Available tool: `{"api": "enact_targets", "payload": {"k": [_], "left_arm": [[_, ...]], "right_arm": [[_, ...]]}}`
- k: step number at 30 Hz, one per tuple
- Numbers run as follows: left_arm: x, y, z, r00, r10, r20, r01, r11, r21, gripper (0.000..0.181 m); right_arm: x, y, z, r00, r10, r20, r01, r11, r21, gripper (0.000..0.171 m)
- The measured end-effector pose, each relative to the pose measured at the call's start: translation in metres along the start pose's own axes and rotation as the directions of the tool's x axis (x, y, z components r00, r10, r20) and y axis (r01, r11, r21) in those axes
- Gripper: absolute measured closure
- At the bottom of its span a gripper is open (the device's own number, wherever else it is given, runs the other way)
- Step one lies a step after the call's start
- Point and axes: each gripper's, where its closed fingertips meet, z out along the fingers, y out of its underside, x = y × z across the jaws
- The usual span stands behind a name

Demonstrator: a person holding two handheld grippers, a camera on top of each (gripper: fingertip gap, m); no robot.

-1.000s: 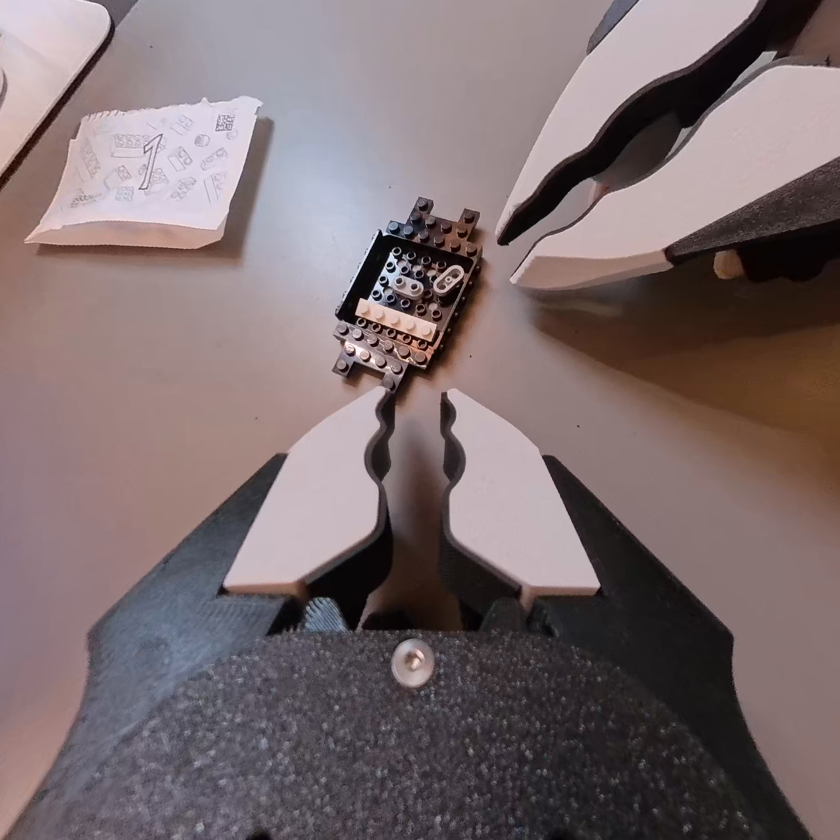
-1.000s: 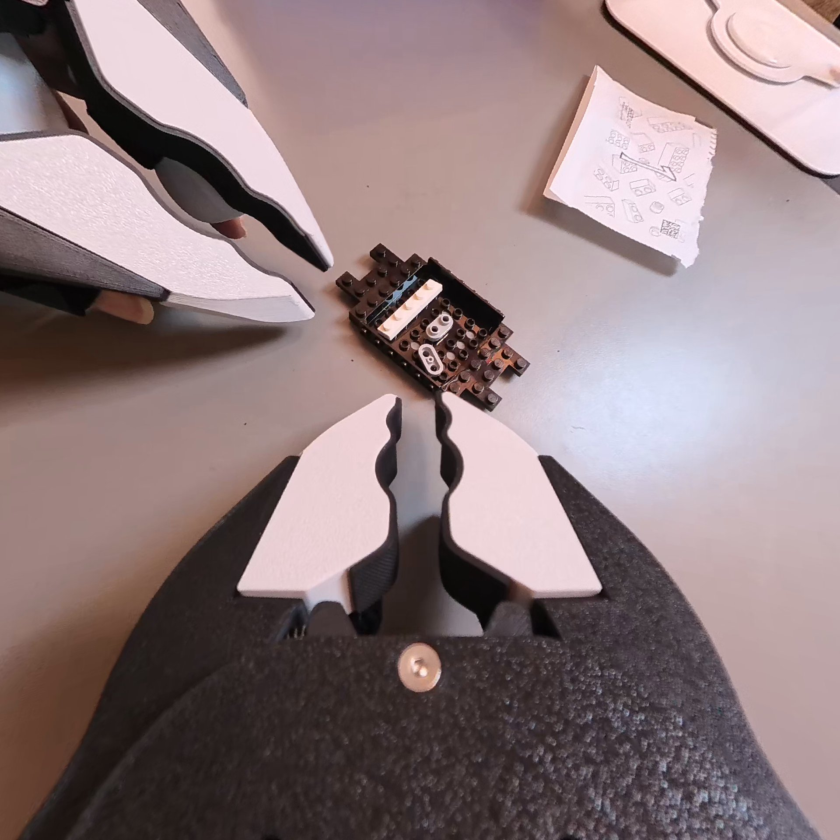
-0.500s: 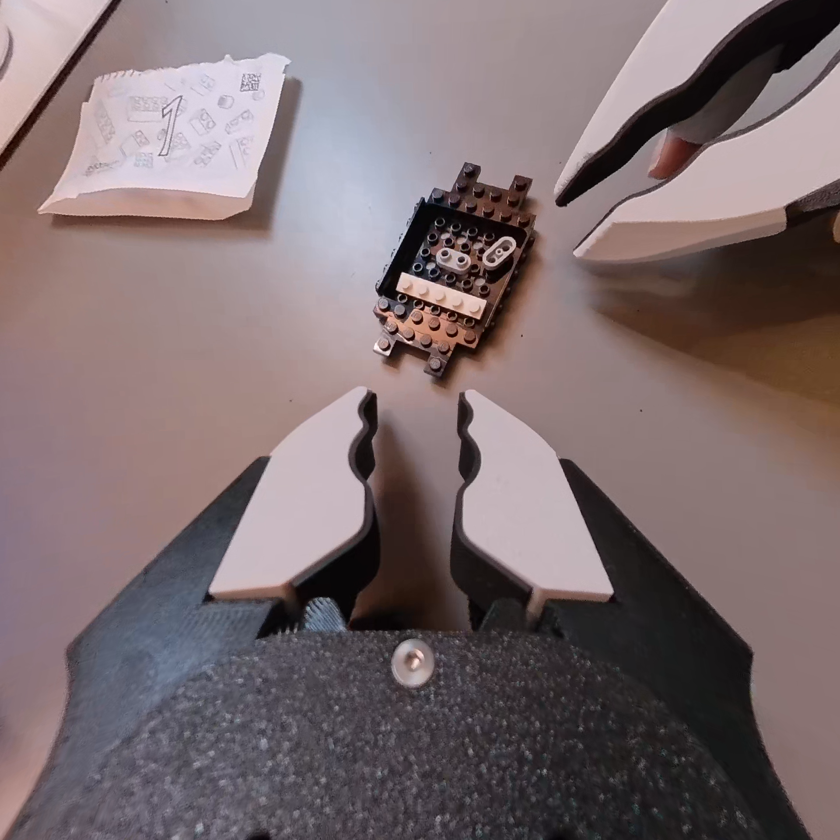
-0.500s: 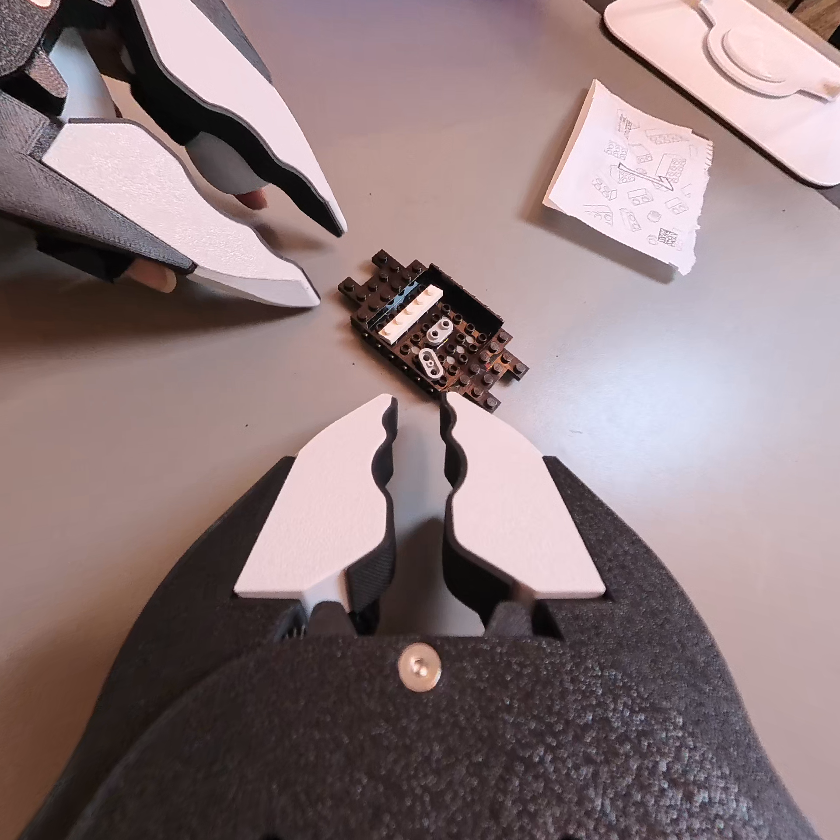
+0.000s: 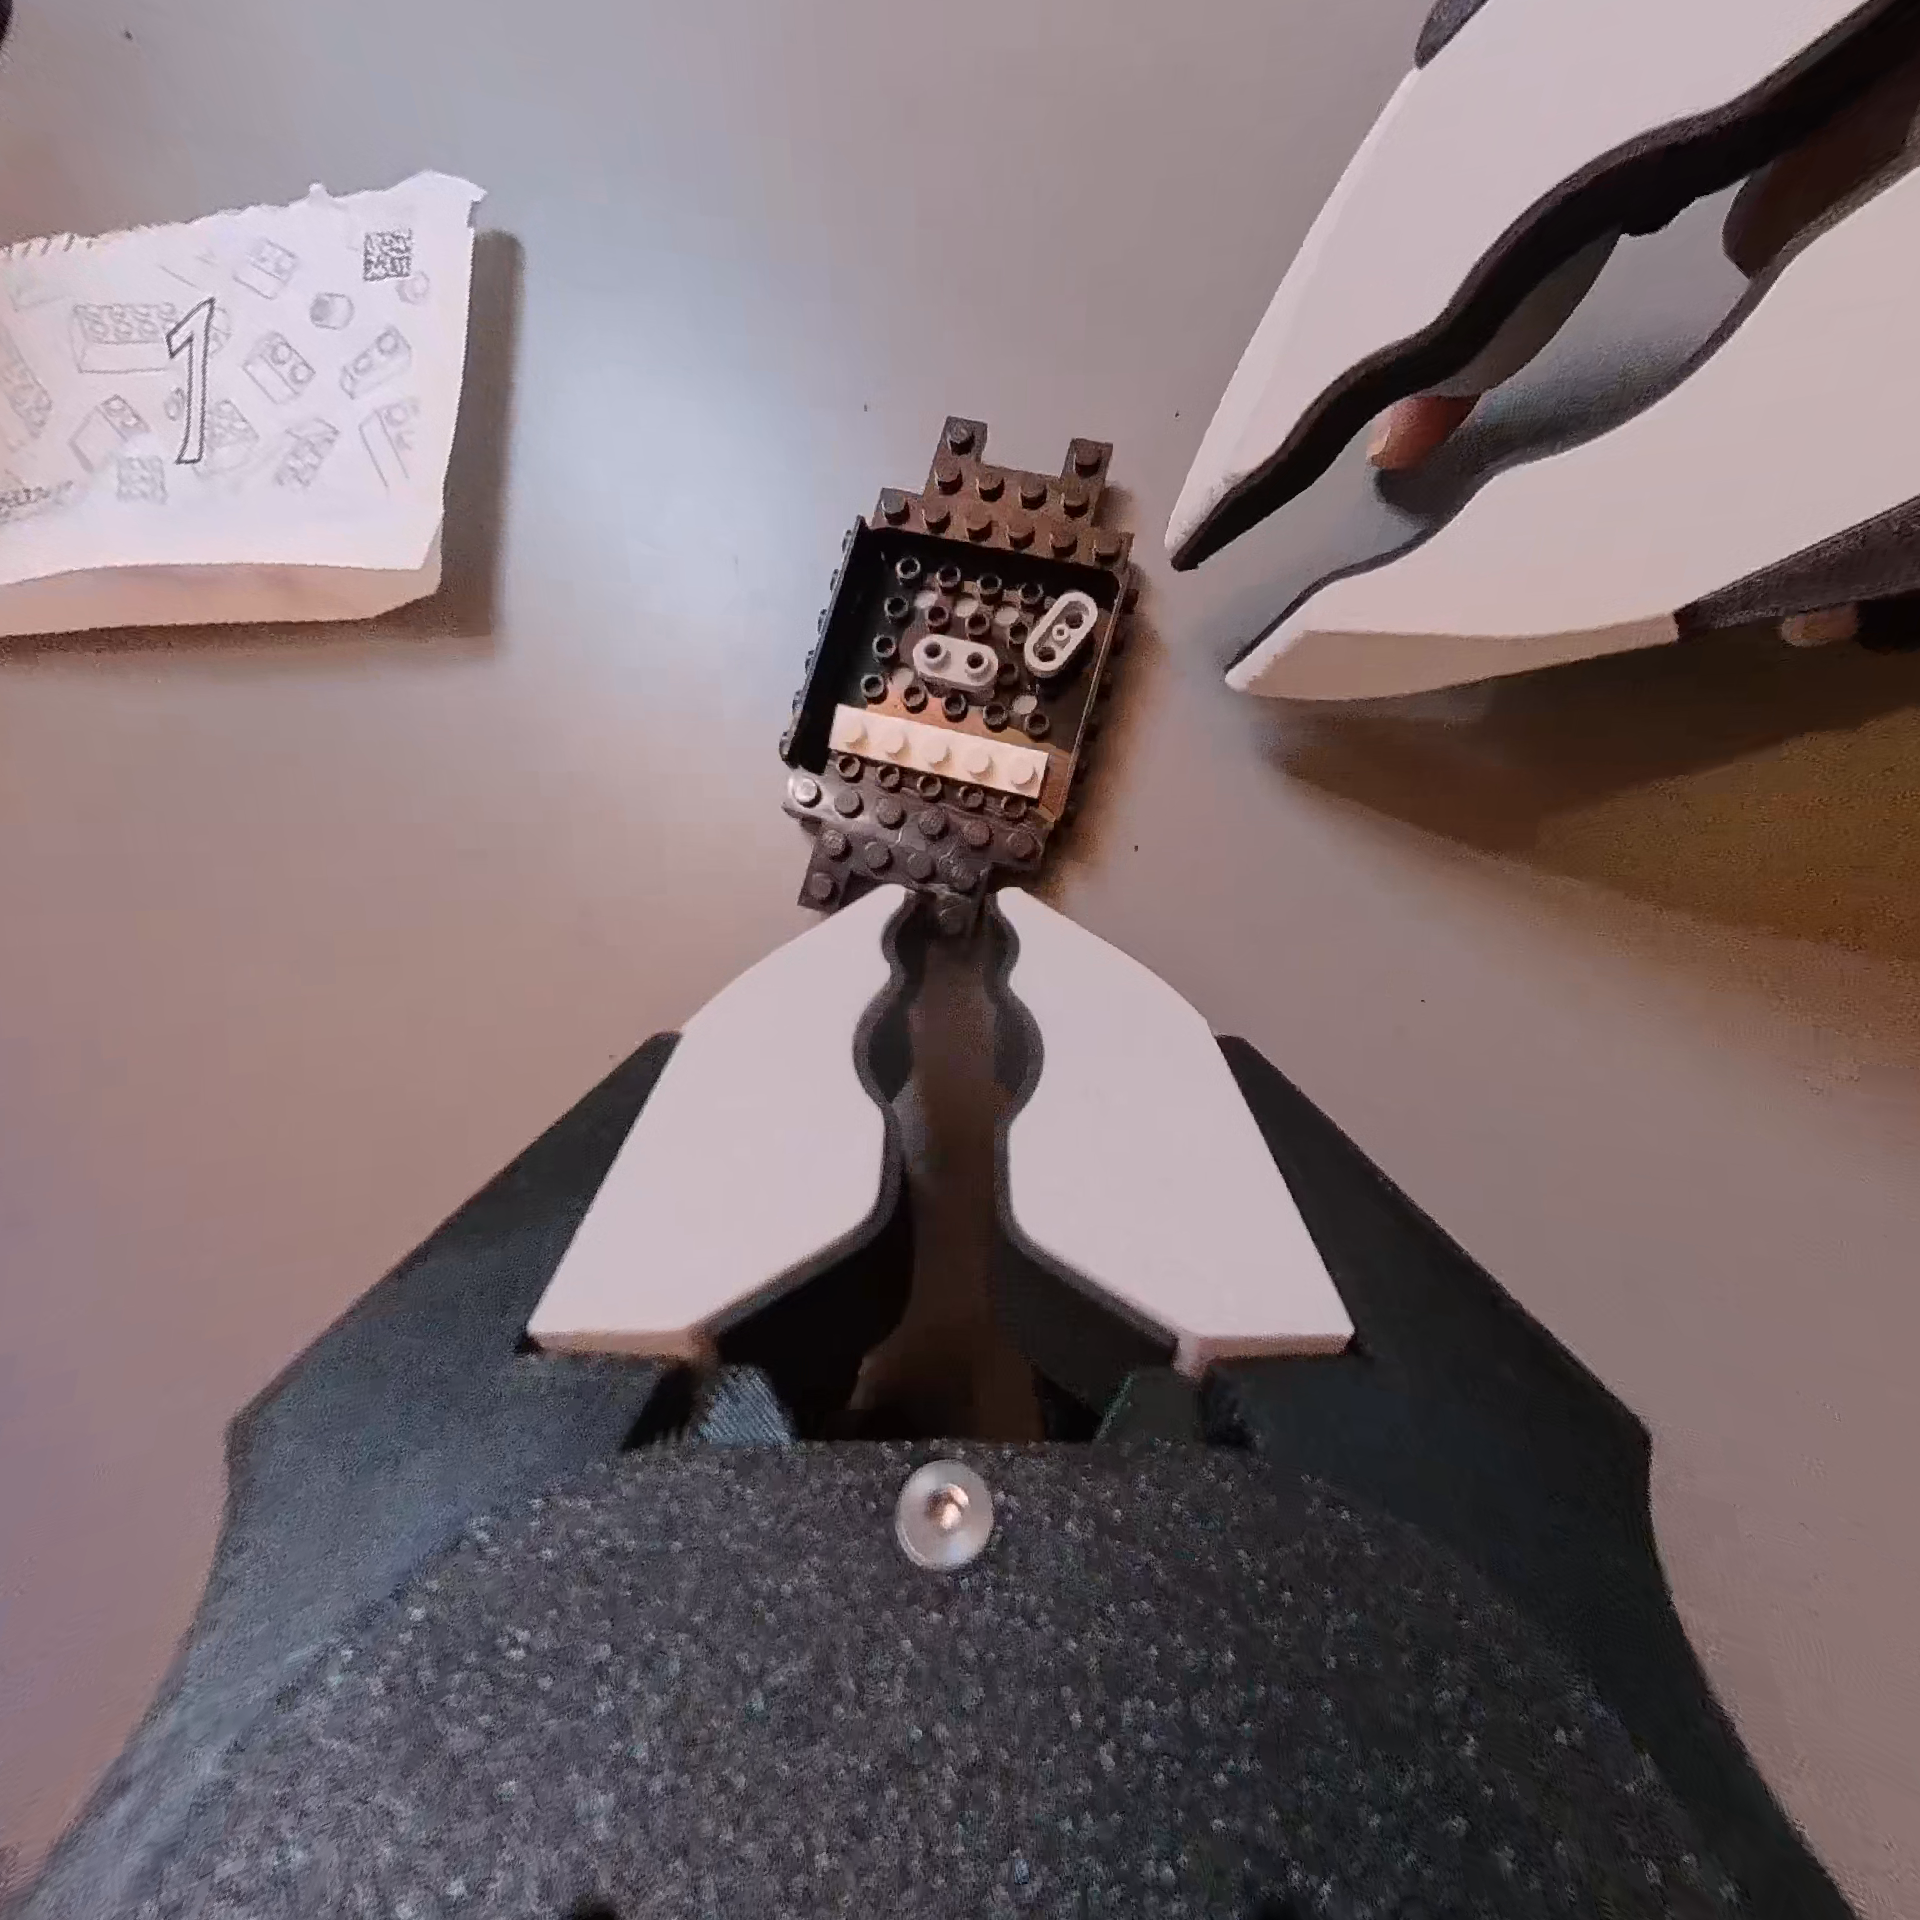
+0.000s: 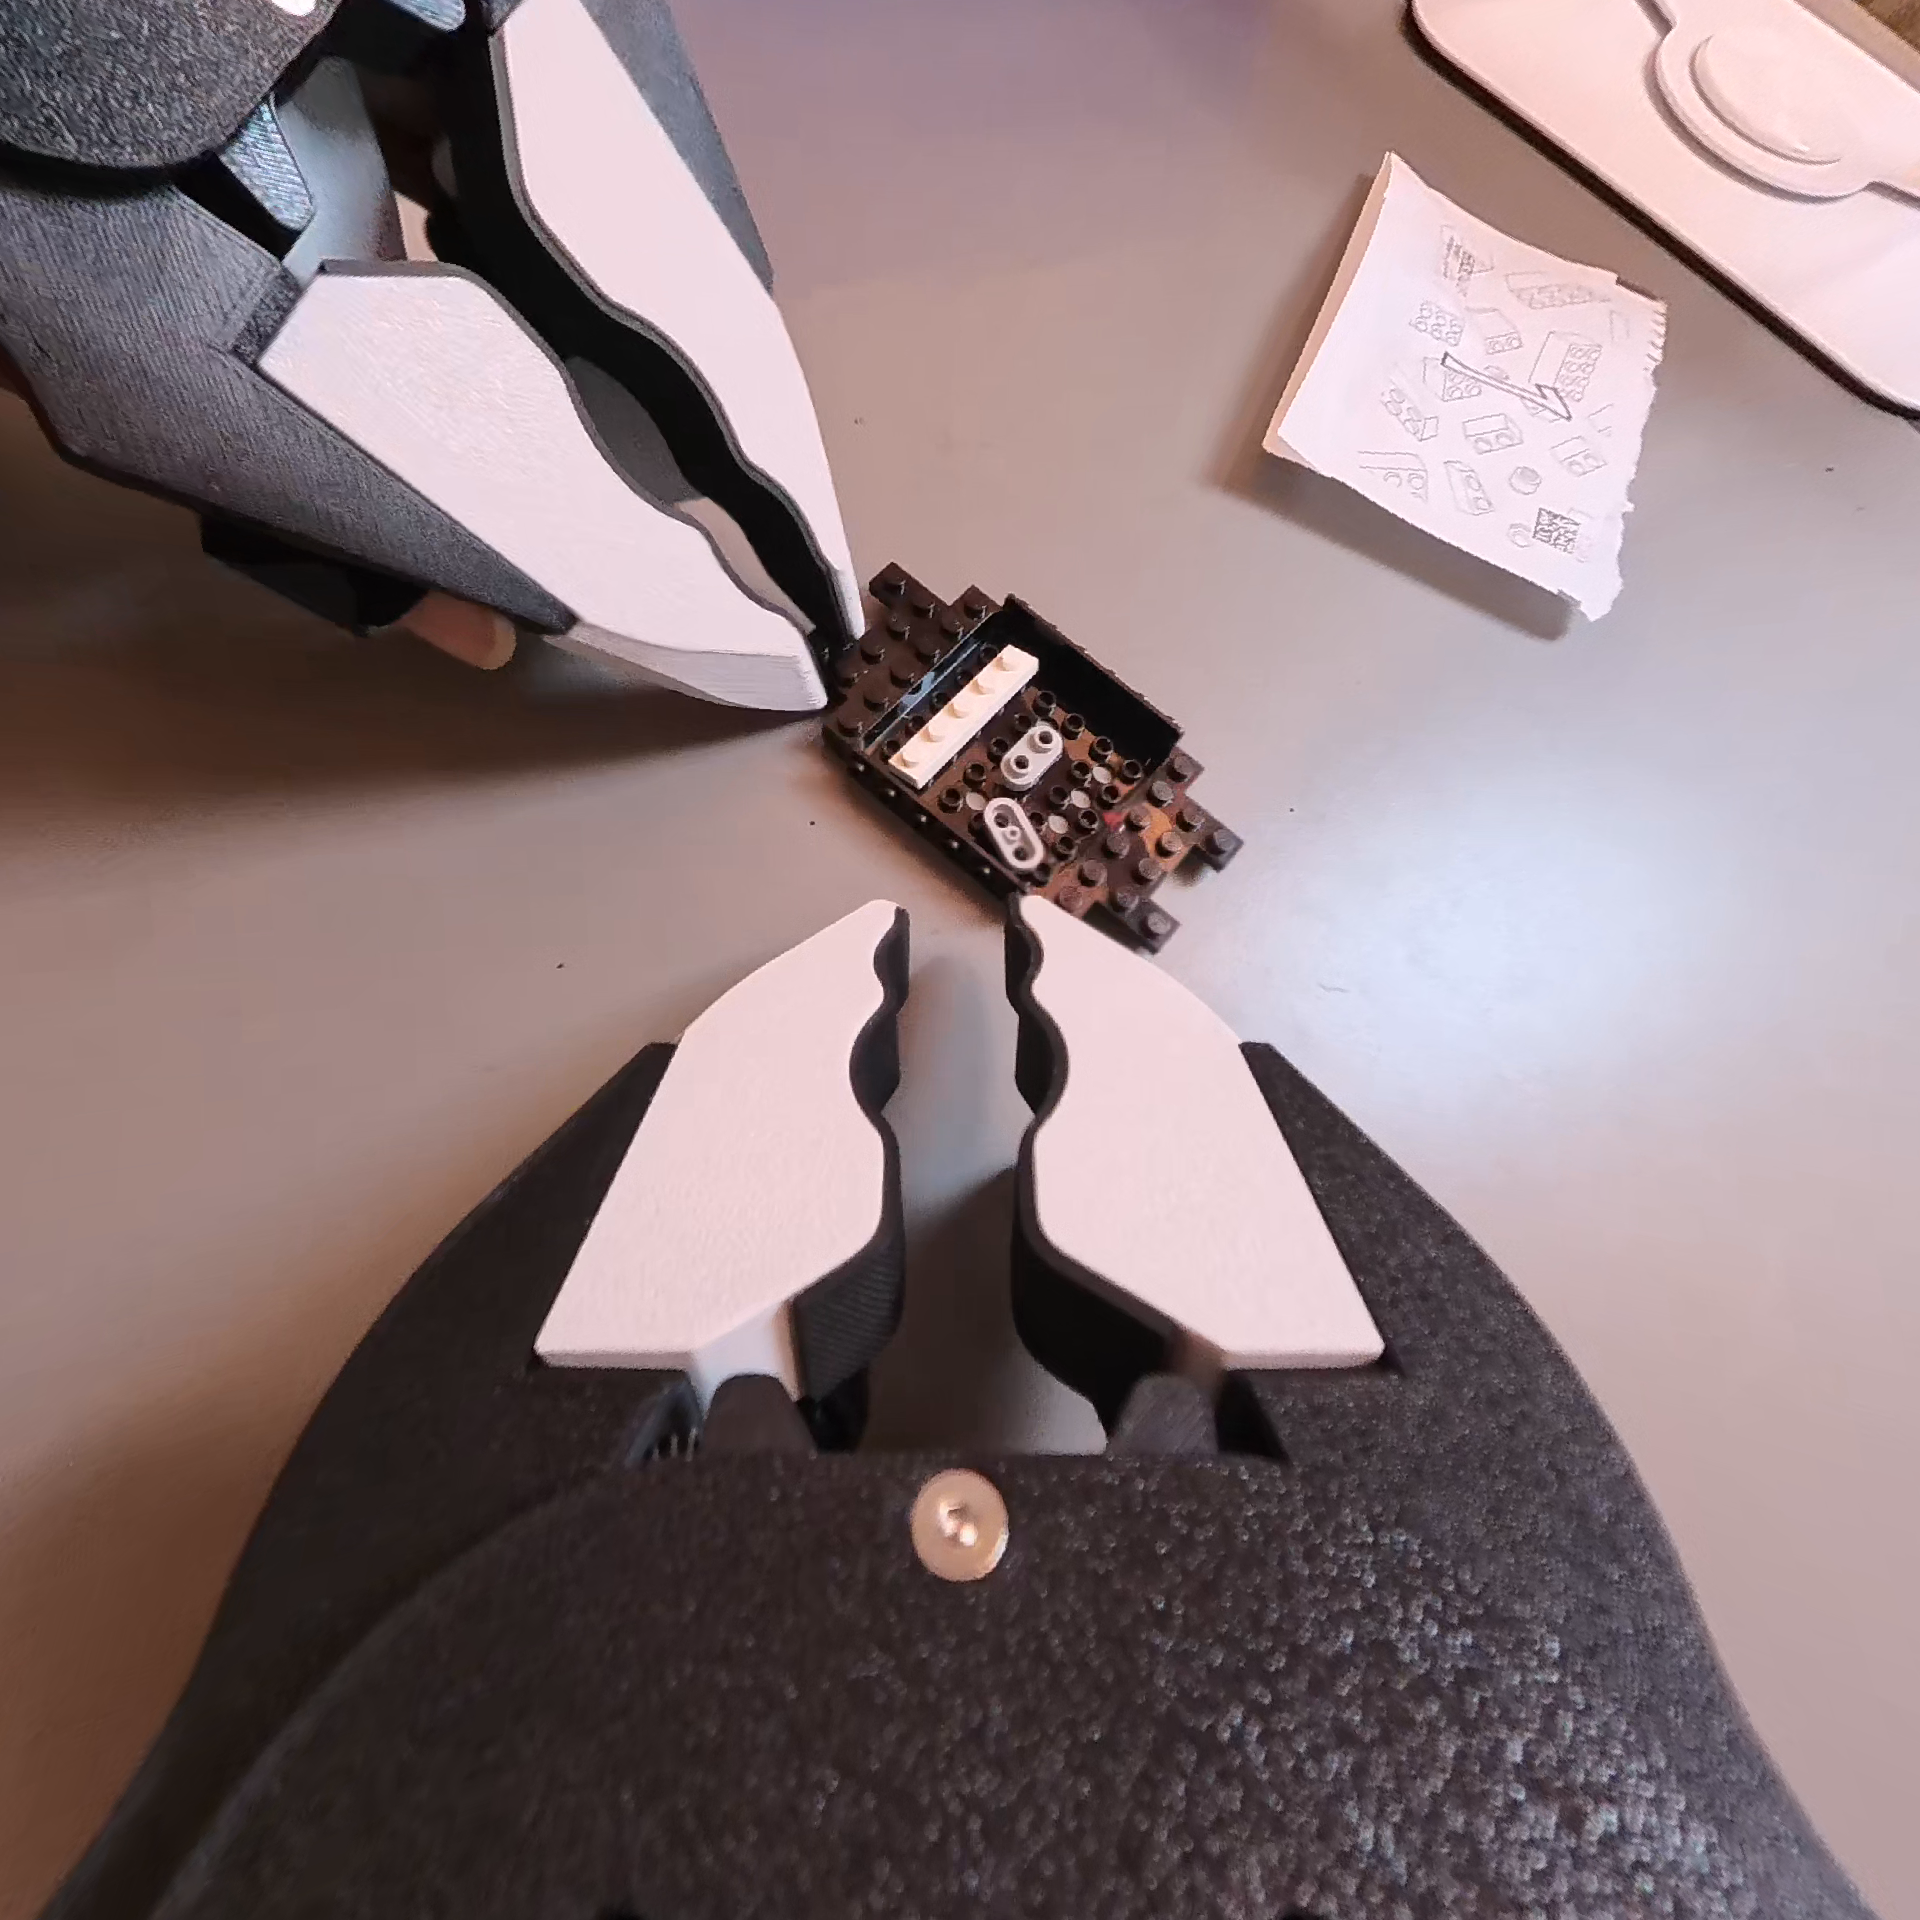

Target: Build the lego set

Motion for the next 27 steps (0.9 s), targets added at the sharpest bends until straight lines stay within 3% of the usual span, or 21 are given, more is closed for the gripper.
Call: {"api": "enact_targets", "payload": {"k": [3, 11, 20, 27], "left_arm": [[0.002, 0.0, 0.0, 1.0, 0.023, -0.004, -0.023, 1.0, -0.005, 0.172], [0.023, -0.014, -0.022, 0.931, -0.202, -0.302, 0.228, 0.972, 0.051, 0.173], [0.022, -0.01, -0.019, 0.943, -0.188, -0.274, 0.207, 0.978, 0.04, 0.173], [0.018, -0.007, -0.015, 0.982, -0.086, -0.17, 0.101, 0.991, 0.082, 0.172]], "right_arm": [[0.0, -0.001, 0.0, 1.0, -0.005, -0.002, 0.005, 1.0, 0.005, 0.154], [-0.004, -0.018, -0.011, 0.999, 0.019, 0.03, -0.021, 0.995, 0.092, 0.156], [-0.005, -0.017, -0.011, 0.999, 0.01, 0.034, -0.013, 0.996, 0.091, 0.156], [0.003, -0.022, -0.011, 0.998, 0.04, 0.046, -0.045, 0.994, 0.099, 0.156]]}}
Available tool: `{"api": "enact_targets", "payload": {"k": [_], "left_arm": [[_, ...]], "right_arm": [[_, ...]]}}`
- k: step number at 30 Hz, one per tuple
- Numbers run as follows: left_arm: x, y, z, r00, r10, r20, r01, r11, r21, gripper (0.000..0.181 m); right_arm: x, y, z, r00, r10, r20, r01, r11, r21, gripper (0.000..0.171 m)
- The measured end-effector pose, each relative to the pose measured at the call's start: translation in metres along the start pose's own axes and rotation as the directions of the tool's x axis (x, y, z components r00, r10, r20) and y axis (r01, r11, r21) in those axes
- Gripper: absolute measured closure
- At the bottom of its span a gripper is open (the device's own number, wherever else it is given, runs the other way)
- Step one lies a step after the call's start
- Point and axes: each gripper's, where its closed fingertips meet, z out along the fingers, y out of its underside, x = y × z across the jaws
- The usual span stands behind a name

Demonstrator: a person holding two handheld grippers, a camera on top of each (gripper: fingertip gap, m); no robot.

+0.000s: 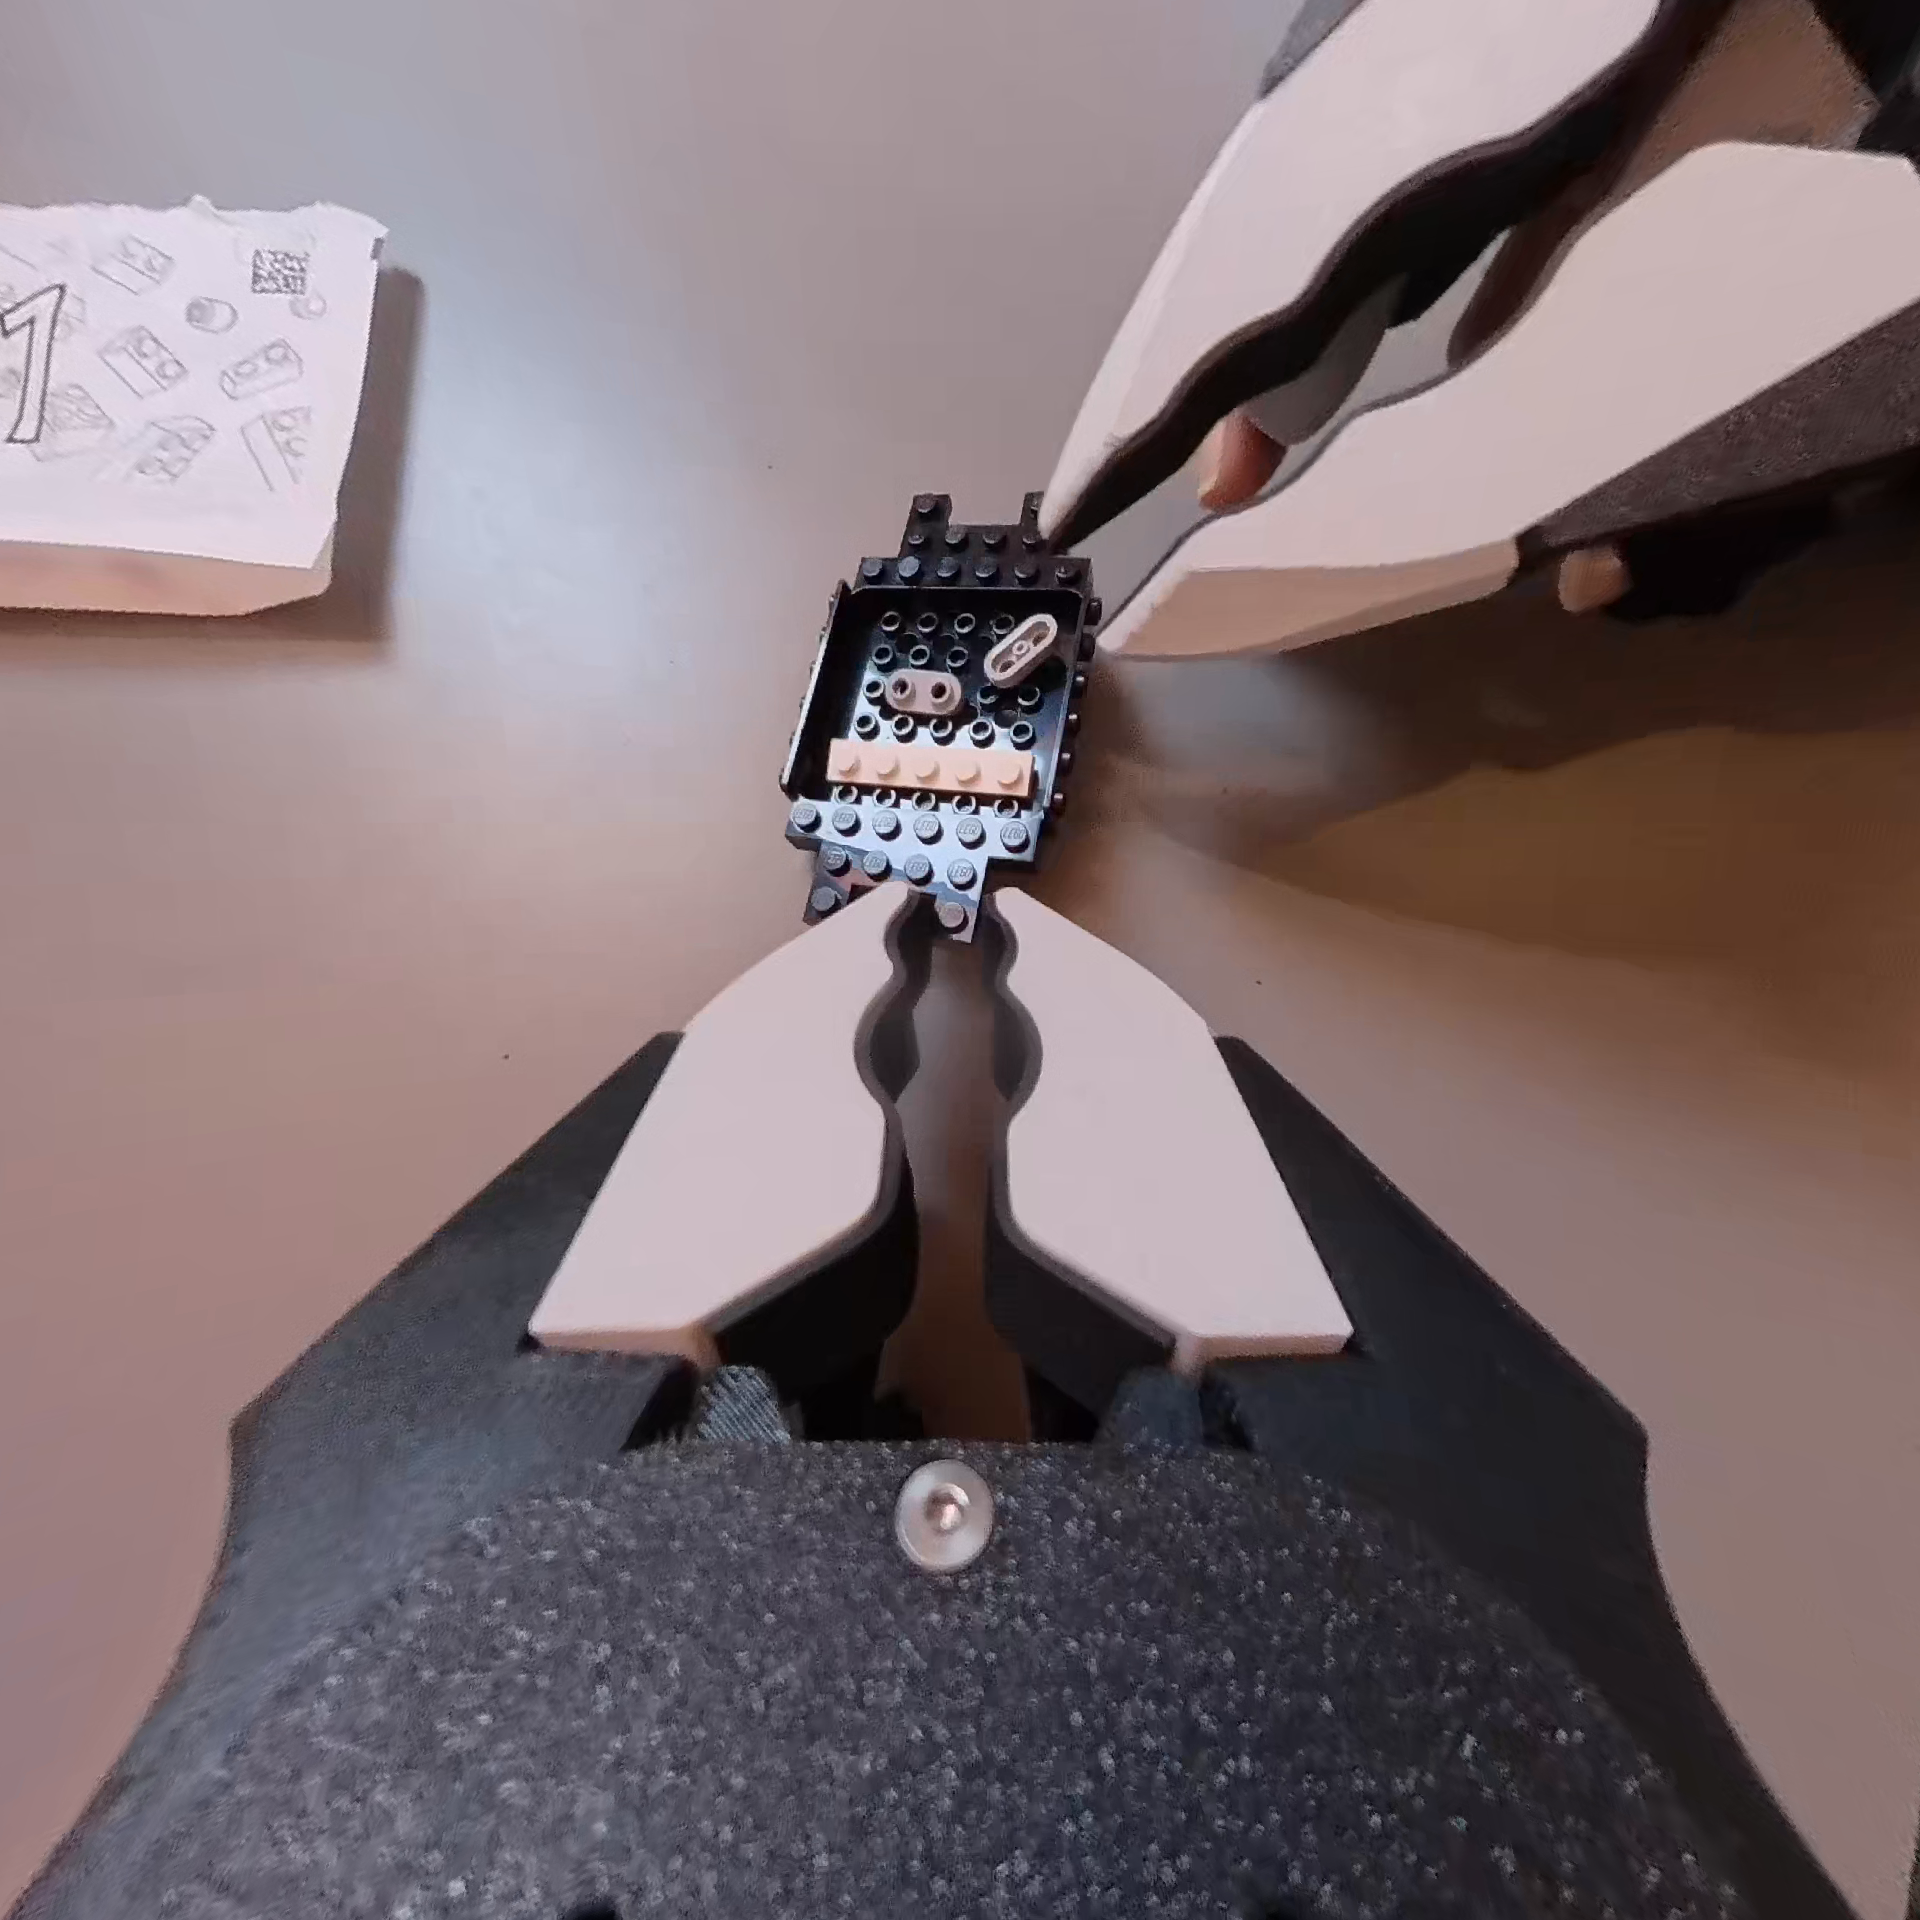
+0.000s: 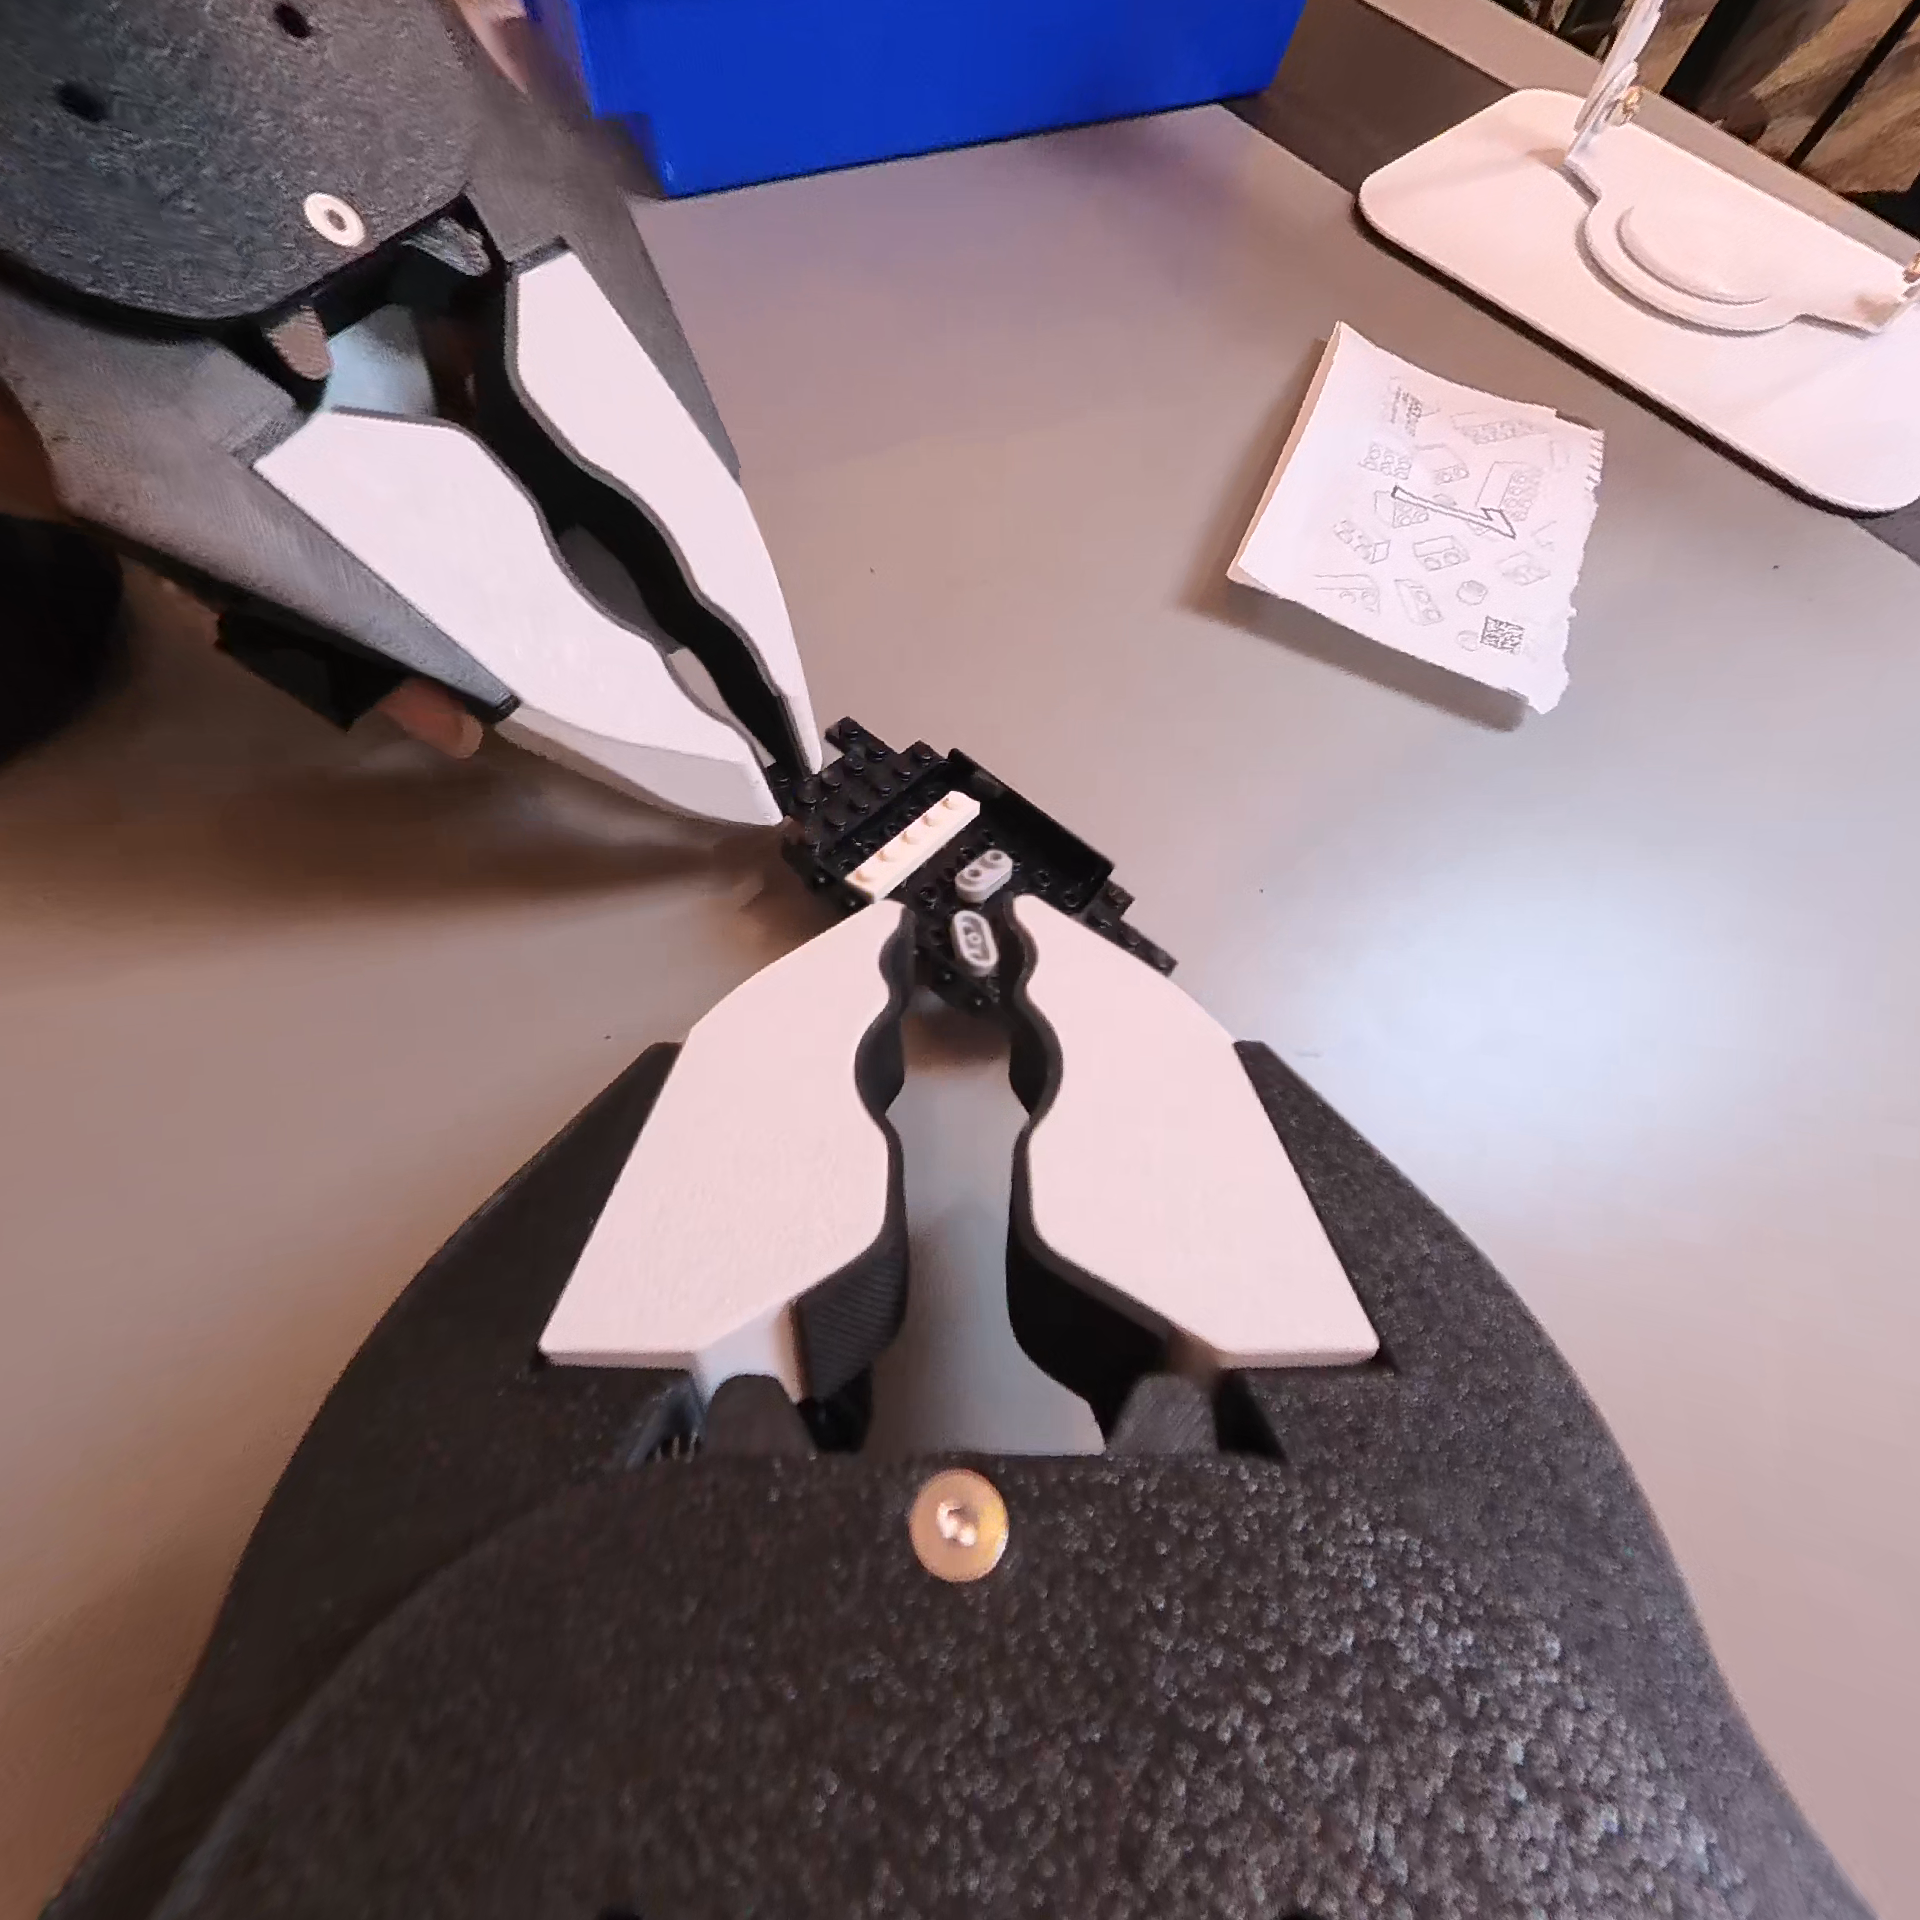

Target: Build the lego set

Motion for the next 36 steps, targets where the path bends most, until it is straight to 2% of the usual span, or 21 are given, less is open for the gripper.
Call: {"api": "enact_targets", "payload": {"k": [8, 14, 17, 28, 30, 33, 36], "left_arm": [[-0.002, 0.005, 0.005, 0.999, 0.036, 0.031, -0.035, 0.999, -0.018, 0.172], [-0.008, 0.009, 0.006, 0.995, 0.069, 0.069, -0.066, 0.997, -0.035, 0.172], [-0.011, 0.01, 0.006, 0.99, 0.104, 0.098, -0.1, 0.994, -0.051, 0.172], [-0.009, 0.011, 0.006, 0.982, 0.16, 0.101, -0.156, 0.986, -0.054, 0.172], [-0.009, 0.011, 0.005, 0.985, 0.147, 0.091, -0.144, 0.989, -0.041, 0.172], [-0.009, 0.004, -0.004, 0.998, 0.044, 0.041, -0.046, 0.998, 0.046, 0.157], [0.003, -0.024, -0.023, 0.977, -0.123, -0.174, 0.164, 0.955, 0.247, 0.158]], "right_arm": [[0.004, 0.011, 0.026, 0.985, -0.1, 0.141, 0.128, 0.97, -0.206, 0.154], [0.009, 0.008, 0.033, 0.955, -0.188, 0.229, 0.255, 0.915, -0.313, 0.154], [0.007, 0.012, 0.033, 0.942, -0.178, 0.285, 0.28, 0.885, -0.372, 0.153], [0.004, 0.015, 0.044, 0.926, -0.15, 0.346, 0.287, 0.876, -0.388, 0.156], [0.002, 0.014, 0.044, 0.916, -0.156, 0.369, 0.295, 0.886, -0.358, 0.157], [-0.003, -0.008, 0.034, 0.886, -0.213, 0.413, 0.306, 0.936, -0.174, 0.157], [-0.016, -0.044, 0.012, 0.847, -0.332, 0.415, 0.322, 0.942, 0.098, 0.157]]}}
